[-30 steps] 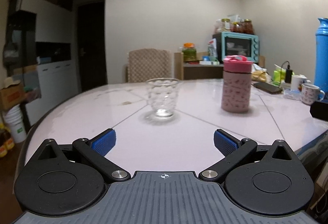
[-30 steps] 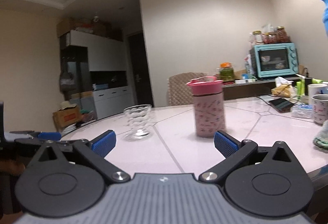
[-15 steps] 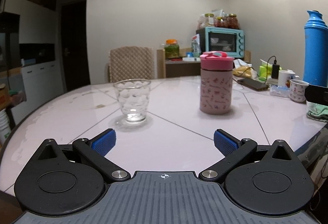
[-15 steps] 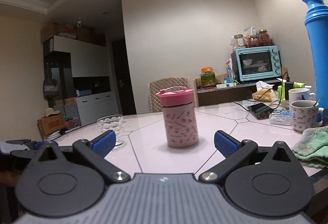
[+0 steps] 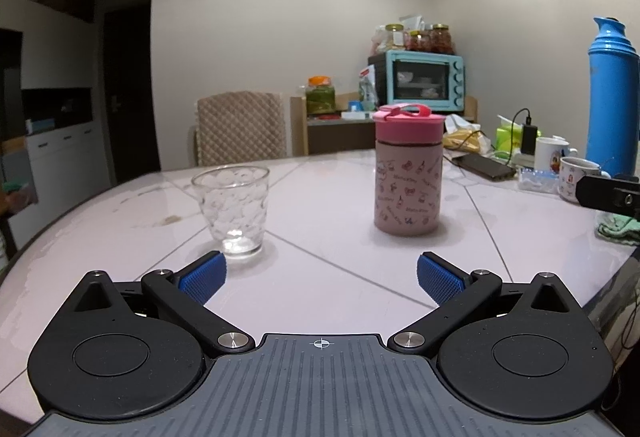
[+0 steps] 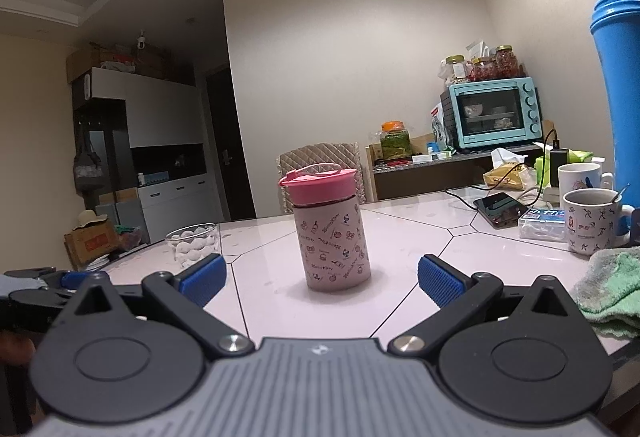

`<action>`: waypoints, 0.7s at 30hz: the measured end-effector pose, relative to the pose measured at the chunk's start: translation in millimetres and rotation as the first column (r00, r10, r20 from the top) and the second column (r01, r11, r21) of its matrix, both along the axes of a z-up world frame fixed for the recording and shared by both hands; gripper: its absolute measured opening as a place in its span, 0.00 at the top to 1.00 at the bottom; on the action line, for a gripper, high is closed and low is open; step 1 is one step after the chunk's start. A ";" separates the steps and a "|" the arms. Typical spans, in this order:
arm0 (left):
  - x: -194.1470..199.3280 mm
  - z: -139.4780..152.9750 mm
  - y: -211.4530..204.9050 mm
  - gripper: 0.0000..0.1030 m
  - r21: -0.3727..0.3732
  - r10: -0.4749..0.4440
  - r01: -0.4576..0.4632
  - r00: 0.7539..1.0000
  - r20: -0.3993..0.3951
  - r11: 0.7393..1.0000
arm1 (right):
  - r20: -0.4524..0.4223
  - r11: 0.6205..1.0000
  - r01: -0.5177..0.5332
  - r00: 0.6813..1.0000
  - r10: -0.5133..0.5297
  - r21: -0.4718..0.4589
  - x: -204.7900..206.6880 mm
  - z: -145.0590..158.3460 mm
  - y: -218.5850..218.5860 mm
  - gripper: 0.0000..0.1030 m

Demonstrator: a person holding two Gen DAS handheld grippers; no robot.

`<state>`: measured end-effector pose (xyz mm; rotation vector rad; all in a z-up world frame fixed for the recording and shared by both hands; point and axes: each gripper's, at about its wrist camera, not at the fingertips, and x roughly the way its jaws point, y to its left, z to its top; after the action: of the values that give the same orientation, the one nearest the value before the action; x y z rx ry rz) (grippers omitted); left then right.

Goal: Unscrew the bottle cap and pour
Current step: 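Move both grippers toward the pink Hello Kitty bottle on the table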

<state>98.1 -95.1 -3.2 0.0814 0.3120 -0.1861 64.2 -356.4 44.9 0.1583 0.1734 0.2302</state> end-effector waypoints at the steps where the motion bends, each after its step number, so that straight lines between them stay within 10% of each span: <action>1: 3.4 -0.2 -1.9 0.00 -0.002 -0.006 0.006 1.000 0.001 1.000 | -0.004 1.000 0.001 1.000 -0.001 0.001 2.6 -0.3 -0.9 0.00; 21: 48.0 1.6 -20.6 0.00 -0.005 -0.054 0.054 0.999 -0.010 0.999 | -0.024 1.000 -0.002 1.000 0.002 -0.016 43.4 7.4 -8.9 0.00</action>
<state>146.1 -115.7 -1.6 0.0837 0.3197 -0.2406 107.6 -365.3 52.2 0.1447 0.1991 0.2290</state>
